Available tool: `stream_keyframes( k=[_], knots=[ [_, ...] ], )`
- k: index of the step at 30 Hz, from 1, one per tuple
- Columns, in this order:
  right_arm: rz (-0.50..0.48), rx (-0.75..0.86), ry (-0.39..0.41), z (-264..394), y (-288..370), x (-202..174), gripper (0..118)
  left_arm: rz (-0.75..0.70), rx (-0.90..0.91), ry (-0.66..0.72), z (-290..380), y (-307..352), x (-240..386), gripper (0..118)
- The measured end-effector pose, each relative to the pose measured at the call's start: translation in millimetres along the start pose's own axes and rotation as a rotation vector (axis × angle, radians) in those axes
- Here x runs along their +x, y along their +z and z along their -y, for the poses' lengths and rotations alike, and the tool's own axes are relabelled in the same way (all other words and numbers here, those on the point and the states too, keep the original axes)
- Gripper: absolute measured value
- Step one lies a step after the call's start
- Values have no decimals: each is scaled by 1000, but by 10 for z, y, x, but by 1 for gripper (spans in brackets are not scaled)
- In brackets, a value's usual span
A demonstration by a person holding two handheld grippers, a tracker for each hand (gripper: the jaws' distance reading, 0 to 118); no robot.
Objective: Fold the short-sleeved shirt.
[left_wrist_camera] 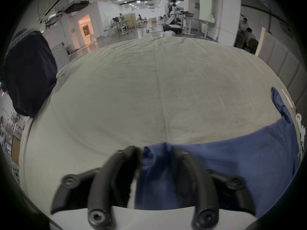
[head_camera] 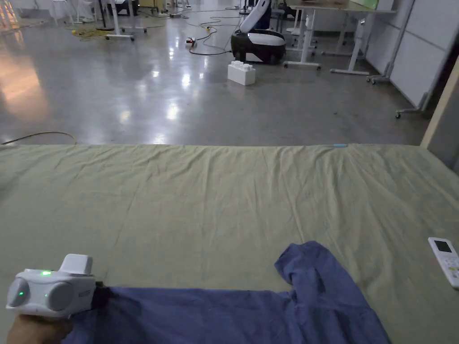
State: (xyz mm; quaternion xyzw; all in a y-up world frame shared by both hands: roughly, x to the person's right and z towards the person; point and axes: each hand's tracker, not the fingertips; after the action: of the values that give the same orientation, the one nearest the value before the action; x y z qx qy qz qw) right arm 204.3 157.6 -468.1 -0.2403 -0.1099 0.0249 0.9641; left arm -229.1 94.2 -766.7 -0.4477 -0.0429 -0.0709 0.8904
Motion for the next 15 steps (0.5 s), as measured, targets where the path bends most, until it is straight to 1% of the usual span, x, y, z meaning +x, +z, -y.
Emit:
stream_keyframes(
  k=[1, 3, 4, 5, 6, 7, 8, 9, 10, 12, 15],
  knots=[
    [-15, -35, -20, -33, -109, 48, 1, 9, 2, -9, 2, 9, 18, 12],
    [-42, -135, -69, -101, -390, 160, 4, 23, -16, -8, -8, 12, 58, 7],
    [-23, -132, -54, -167, -523, 225, 18, 25, -18, -6, -48, 45, -1, 6],
    [-32, -185, -64, -226, -700, 290, 32, 24, -10, -1, -70, 77, -24, 5],
    [-38, -223, -58, -289, -861, 346, 44, 29, -6, 12, -58, 92, -29, 5],
    [-38, -229, -58, -358, -1040, 424, 55, 28, -1, 16, -53, 125, -31, 5],
    [-47, -277, -46, -421, -1223, 476, 60, 23, 20, 15, -63, 319, -15, 5],
    [-44, -319, -37, -476, -1376, 515, 61, 23, 30, 14, -65, 374, -13, 5],
    [-30, -320, -46, -532, -1542, 553, 62, 20, 46, 16, -61, 446, -7, 5],
    [-44, -388, -10, -599, -1816, 607, 65, 24, 60, 15, -73, 555, -42, 5],
    [-50, -473, 9, -622, -2083, 624, 65, 13, 76, 6, -59, 693, -75, 5]
  ],
)
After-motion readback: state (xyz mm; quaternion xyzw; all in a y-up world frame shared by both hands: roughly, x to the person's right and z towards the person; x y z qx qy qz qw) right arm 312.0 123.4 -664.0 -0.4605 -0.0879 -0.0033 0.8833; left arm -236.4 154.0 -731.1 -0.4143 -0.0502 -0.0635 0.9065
